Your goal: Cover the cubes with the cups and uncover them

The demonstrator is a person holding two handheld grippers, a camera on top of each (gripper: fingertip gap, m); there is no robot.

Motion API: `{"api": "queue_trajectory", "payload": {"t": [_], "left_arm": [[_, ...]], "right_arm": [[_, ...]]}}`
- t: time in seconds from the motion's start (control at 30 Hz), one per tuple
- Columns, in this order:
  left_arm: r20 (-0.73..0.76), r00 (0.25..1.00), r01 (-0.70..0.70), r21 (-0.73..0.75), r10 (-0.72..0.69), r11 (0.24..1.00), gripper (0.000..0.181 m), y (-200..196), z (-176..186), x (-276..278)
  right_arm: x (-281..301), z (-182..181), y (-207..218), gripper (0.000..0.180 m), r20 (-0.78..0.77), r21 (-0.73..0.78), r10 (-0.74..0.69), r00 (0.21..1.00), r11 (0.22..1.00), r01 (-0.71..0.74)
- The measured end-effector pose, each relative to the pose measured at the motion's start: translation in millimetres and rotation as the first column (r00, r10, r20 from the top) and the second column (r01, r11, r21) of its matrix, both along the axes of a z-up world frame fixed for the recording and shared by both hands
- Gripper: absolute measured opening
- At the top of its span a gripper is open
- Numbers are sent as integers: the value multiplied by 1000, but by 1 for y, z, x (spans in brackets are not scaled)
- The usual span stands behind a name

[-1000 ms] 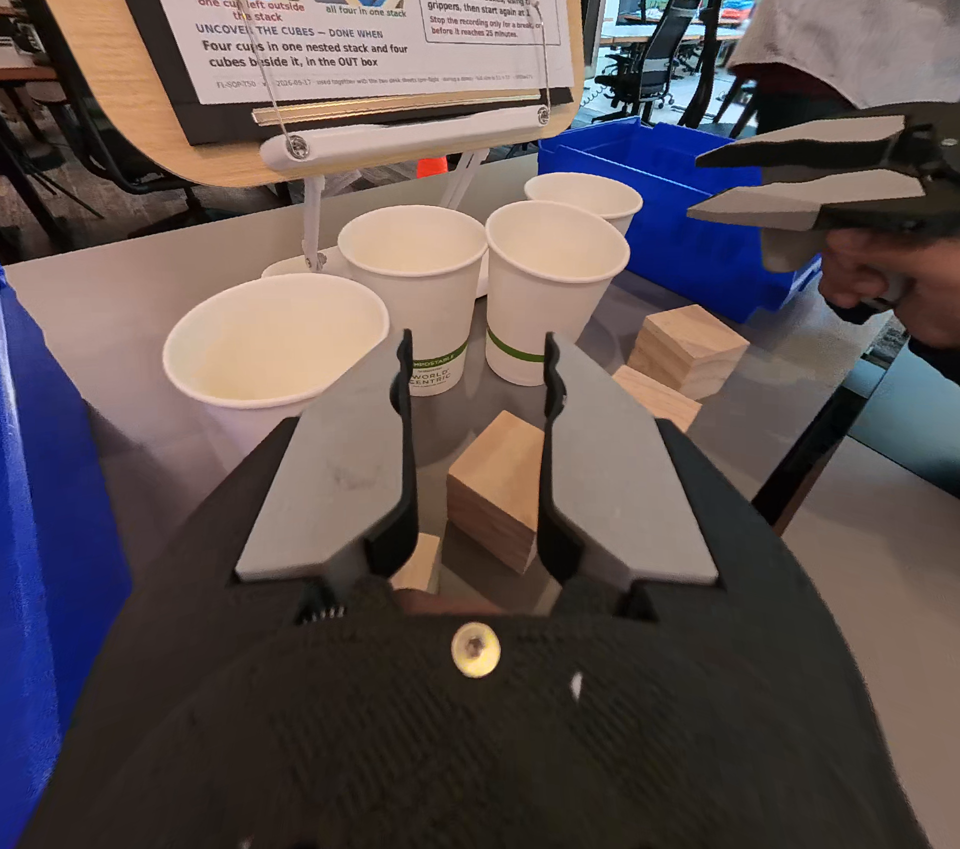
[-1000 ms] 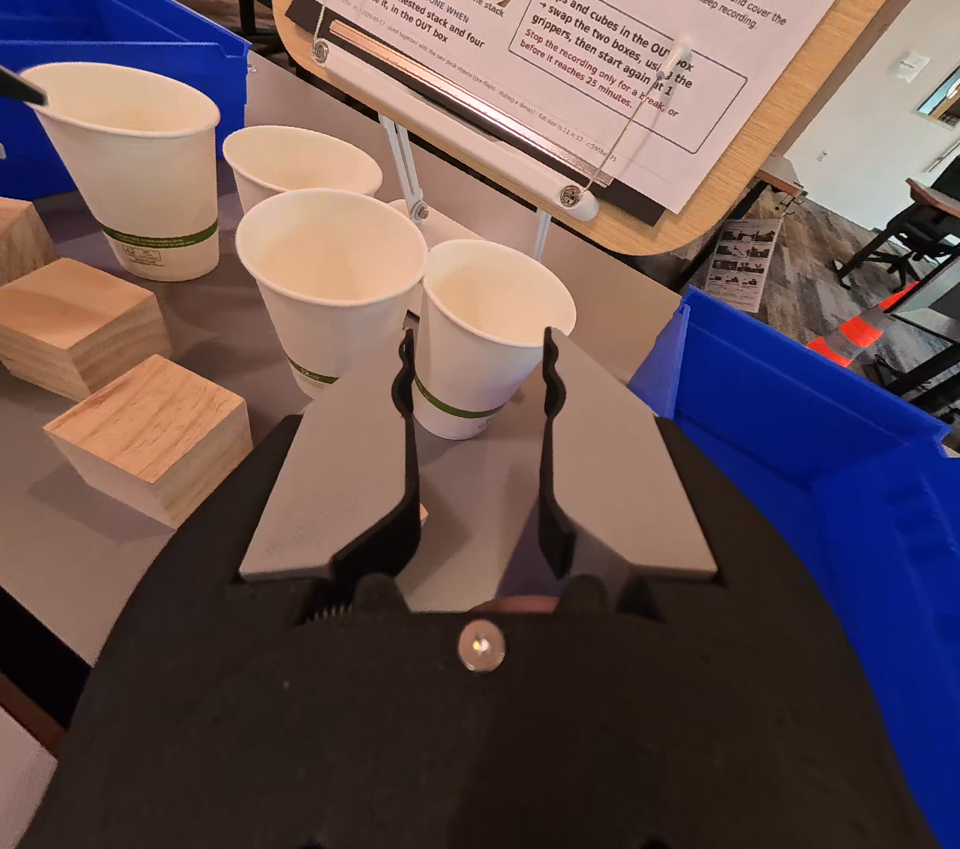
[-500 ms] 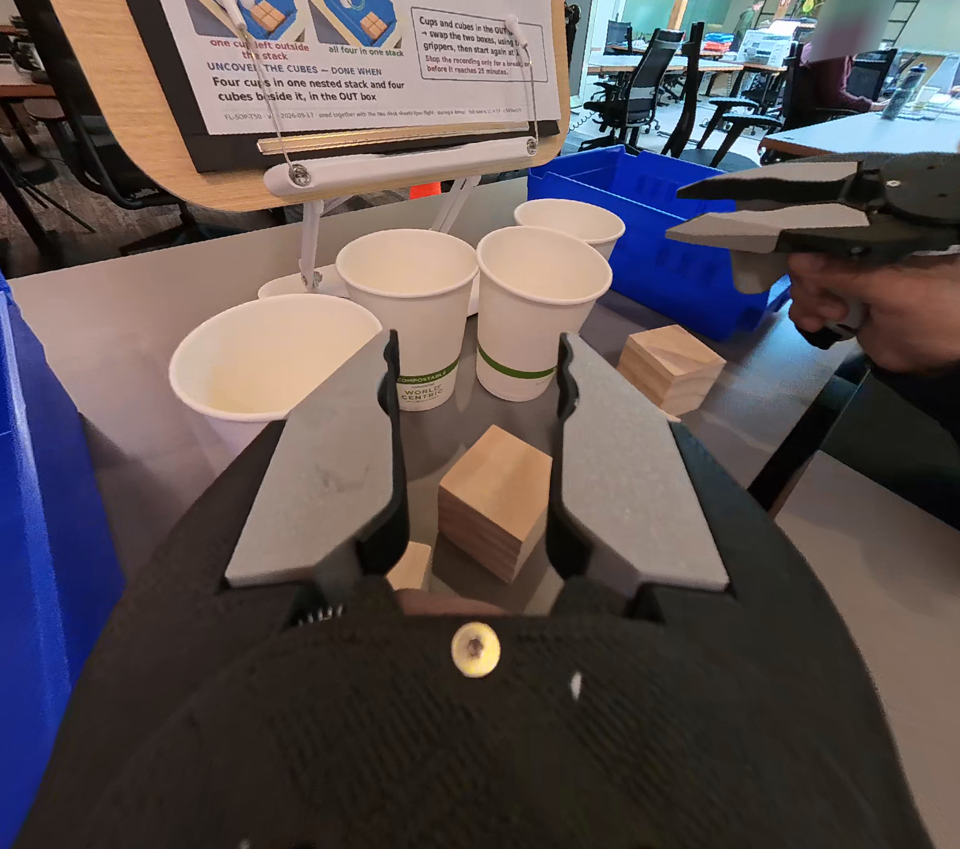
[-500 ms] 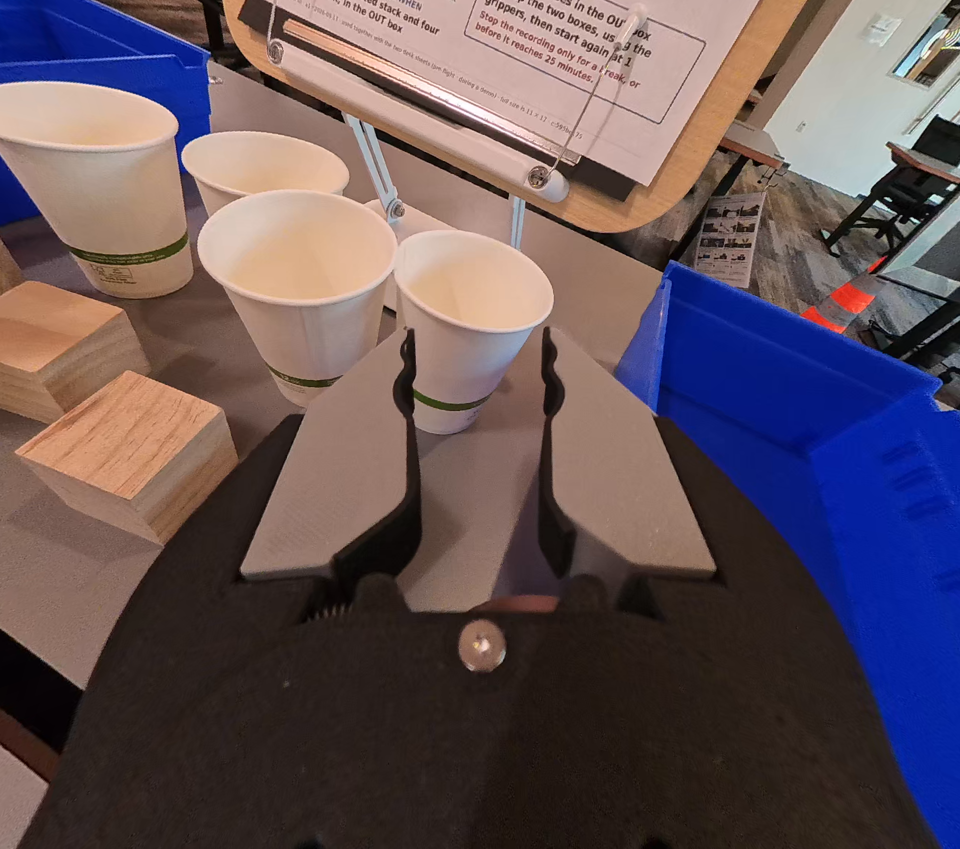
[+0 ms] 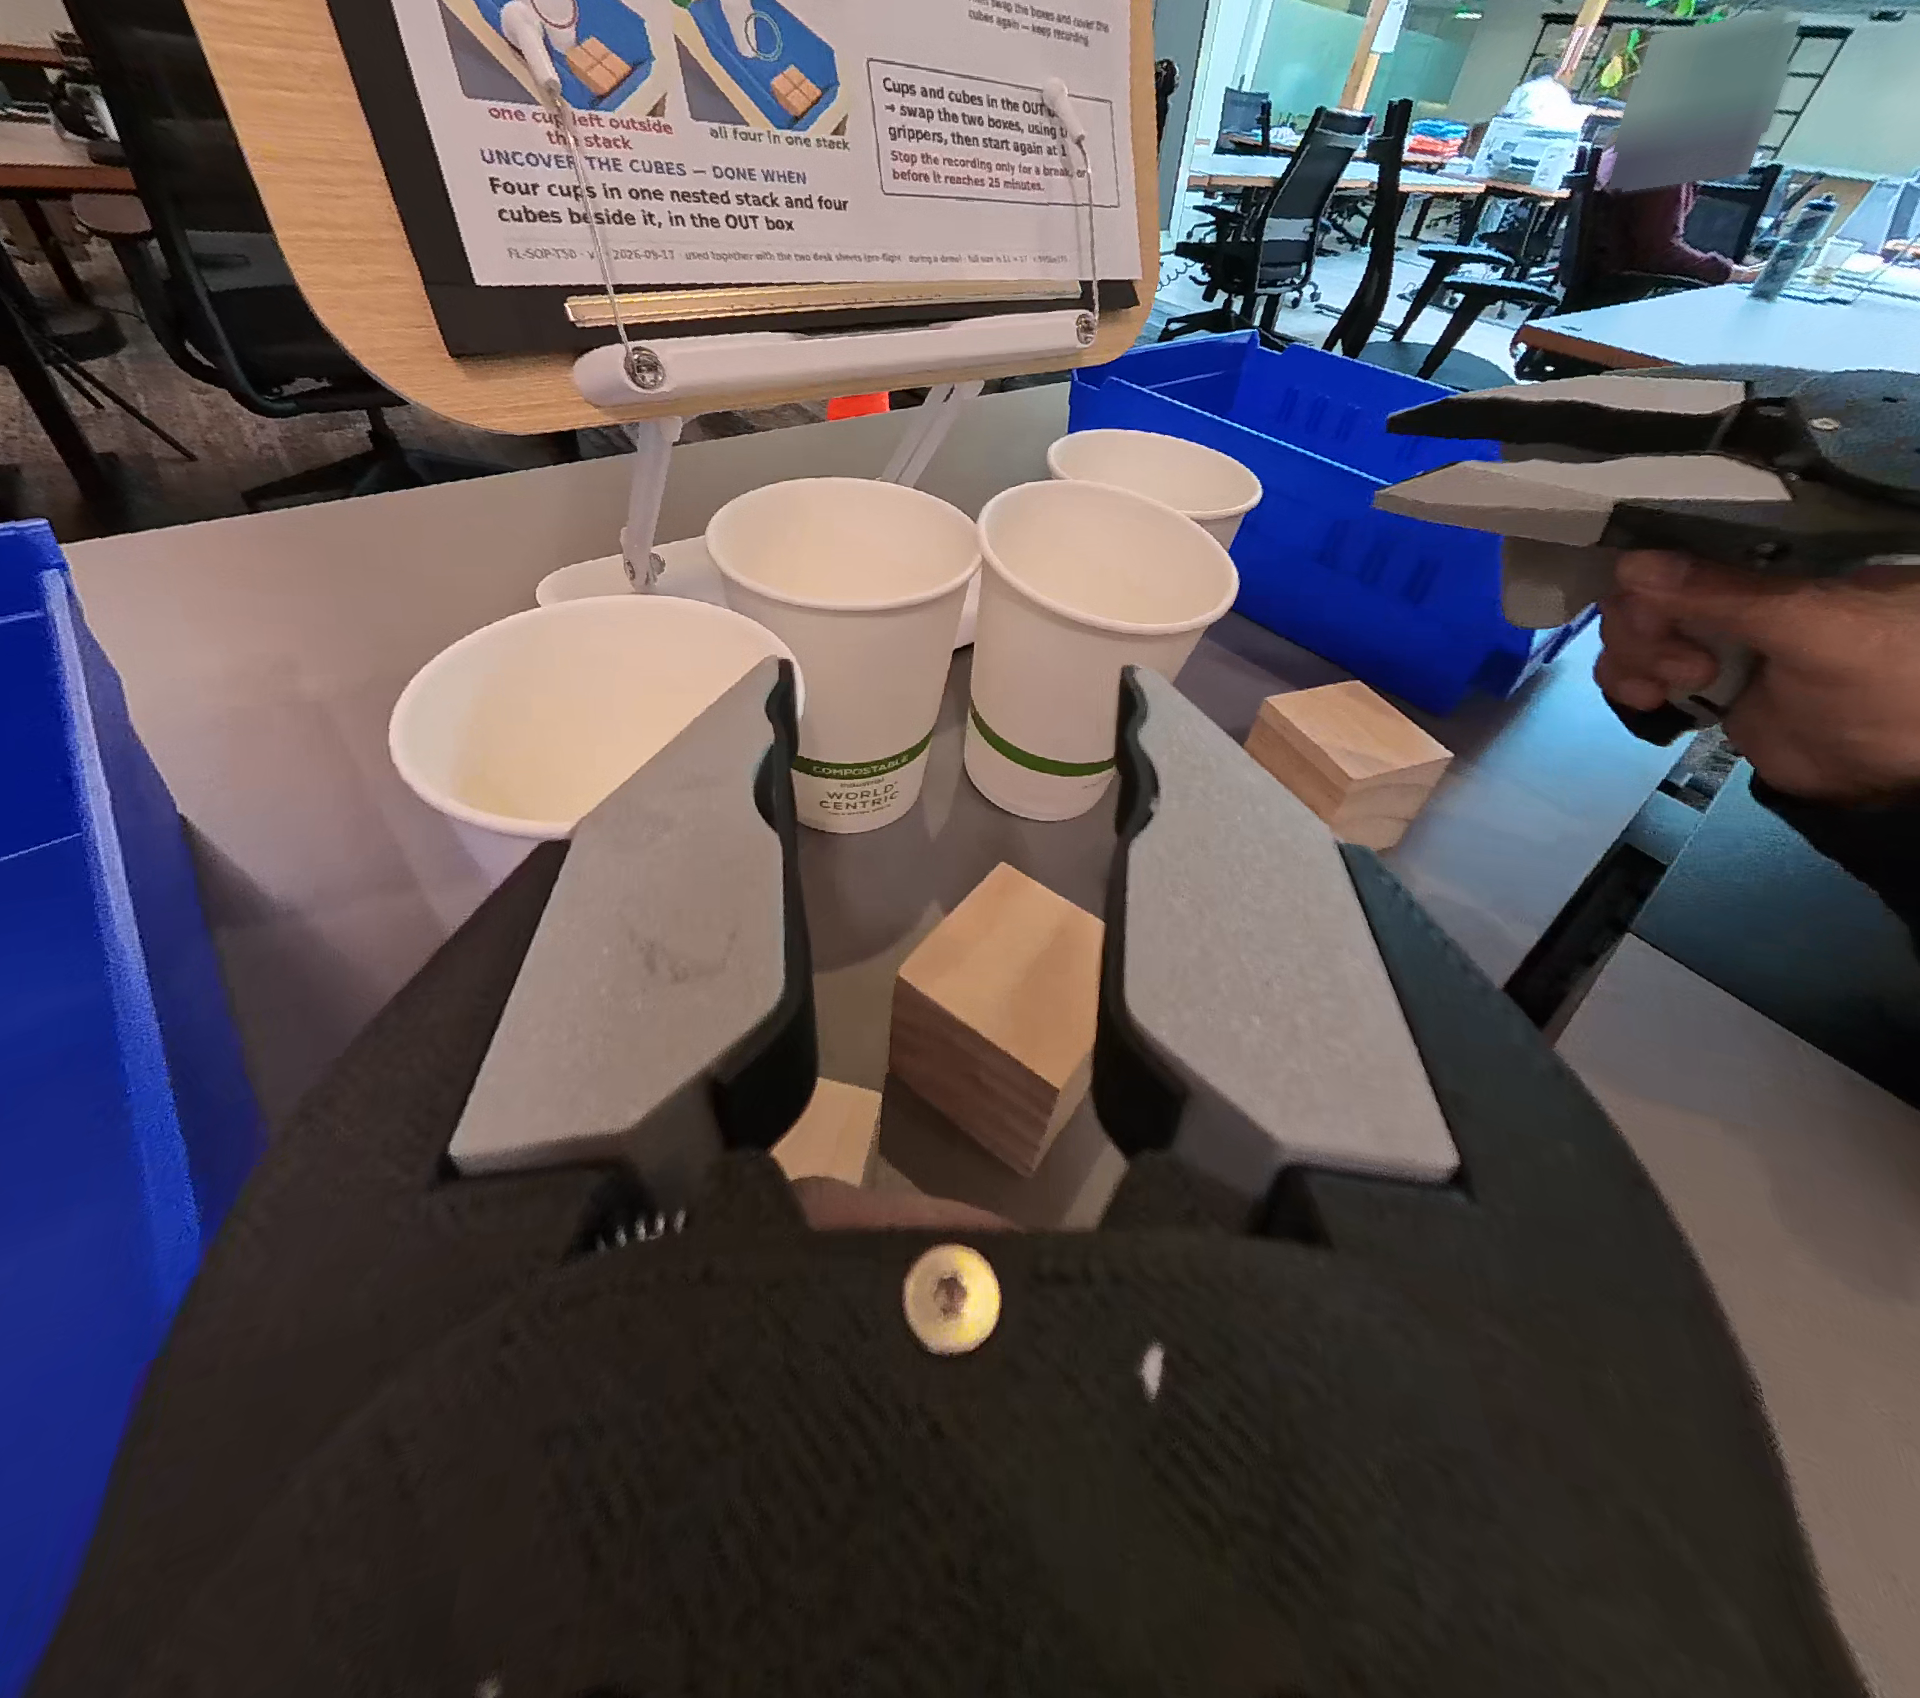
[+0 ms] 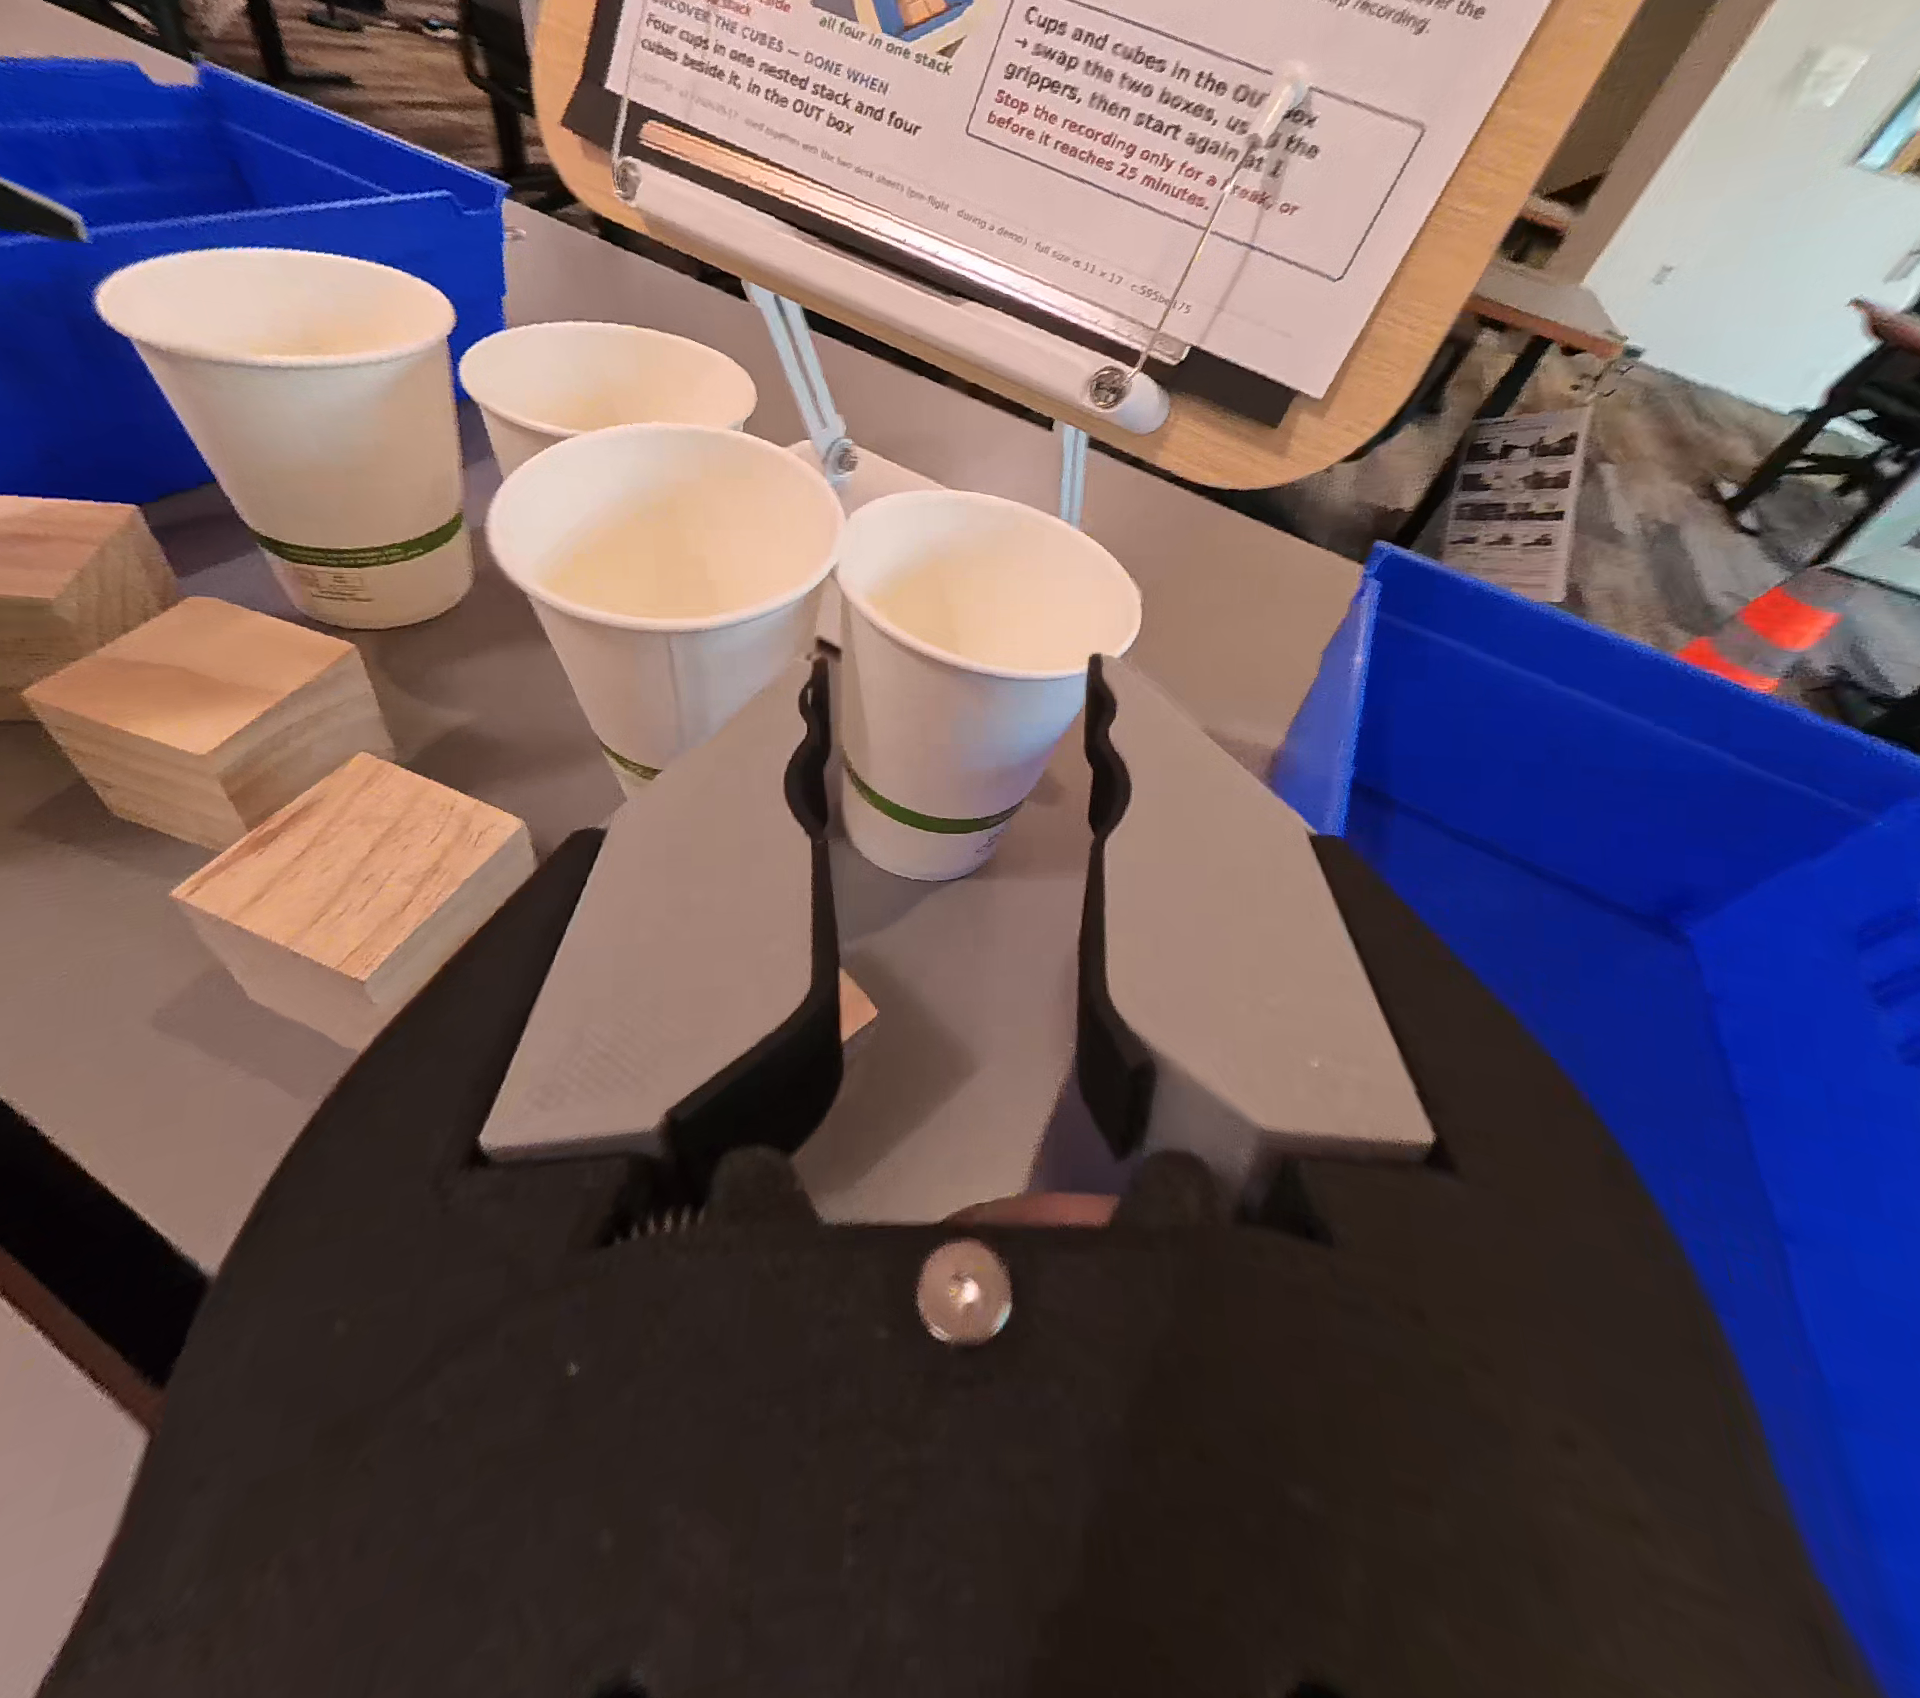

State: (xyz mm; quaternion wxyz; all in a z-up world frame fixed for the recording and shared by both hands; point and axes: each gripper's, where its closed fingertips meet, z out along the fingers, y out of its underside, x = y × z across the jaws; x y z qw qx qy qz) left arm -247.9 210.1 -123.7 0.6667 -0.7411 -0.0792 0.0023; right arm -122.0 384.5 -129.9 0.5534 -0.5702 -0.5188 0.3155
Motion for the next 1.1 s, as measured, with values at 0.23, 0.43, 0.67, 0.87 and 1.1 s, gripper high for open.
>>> {"api": "queue_trajectory", "payload": {"t": [0.23,0.43,0.67,0.87,1.1], "left_arm": [[-33,999,10,-22,-10,1000,60,3,-3,7],[-10,999,-47,31,47,998,60,-5,8,-6],[-13,1000,-27,-22,27,999,88,1,-3,-1],[-45,996,-82,11,83,997,73,-7,5,-11],[-46,997,-60,-27,58,998,68,-4,-2,-8]], "right_arm": [[-6,-17,-3,48,85,-3,3,996,1000,-2],[2,-9,14,71,11,-51,-78,997,996,79],[0,3,1,94,-46,-40,-28,999,999,26],[-10,-1,-26,83,3,29,49,999,998,-49],[-11,6,-36,75,-14,84,41,999,996,-40]]}}
